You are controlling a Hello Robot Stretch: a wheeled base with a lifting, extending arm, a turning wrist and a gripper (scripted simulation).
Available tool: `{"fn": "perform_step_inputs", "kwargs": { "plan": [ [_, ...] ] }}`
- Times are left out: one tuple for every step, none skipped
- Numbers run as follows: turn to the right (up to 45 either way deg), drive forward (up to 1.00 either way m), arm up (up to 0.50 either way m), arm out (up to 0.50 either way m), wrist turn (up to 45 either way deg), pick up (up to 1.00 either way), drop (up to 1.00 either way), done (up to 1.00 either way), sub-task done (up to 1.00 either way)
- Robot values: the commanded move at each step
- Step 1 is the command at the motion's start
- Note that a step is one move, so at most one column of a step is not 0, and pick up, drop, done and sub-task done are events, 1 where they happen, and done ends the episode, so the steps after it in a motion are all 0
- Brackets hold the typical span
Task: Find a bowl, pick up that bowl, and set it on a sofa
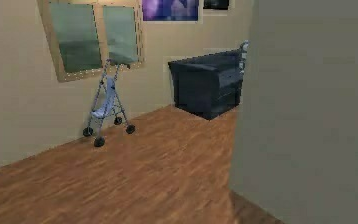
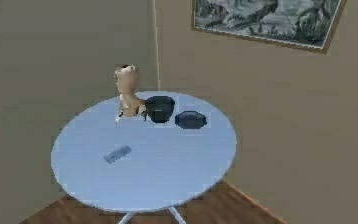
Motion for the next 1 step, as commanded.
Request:
{"fn": "perform_step_inputs", "kwargs": {
  "plan": [
    [45.0,0.00,0.00,0.00,0.0,0.00,0.00,0.00,0.00]
  ]
}}
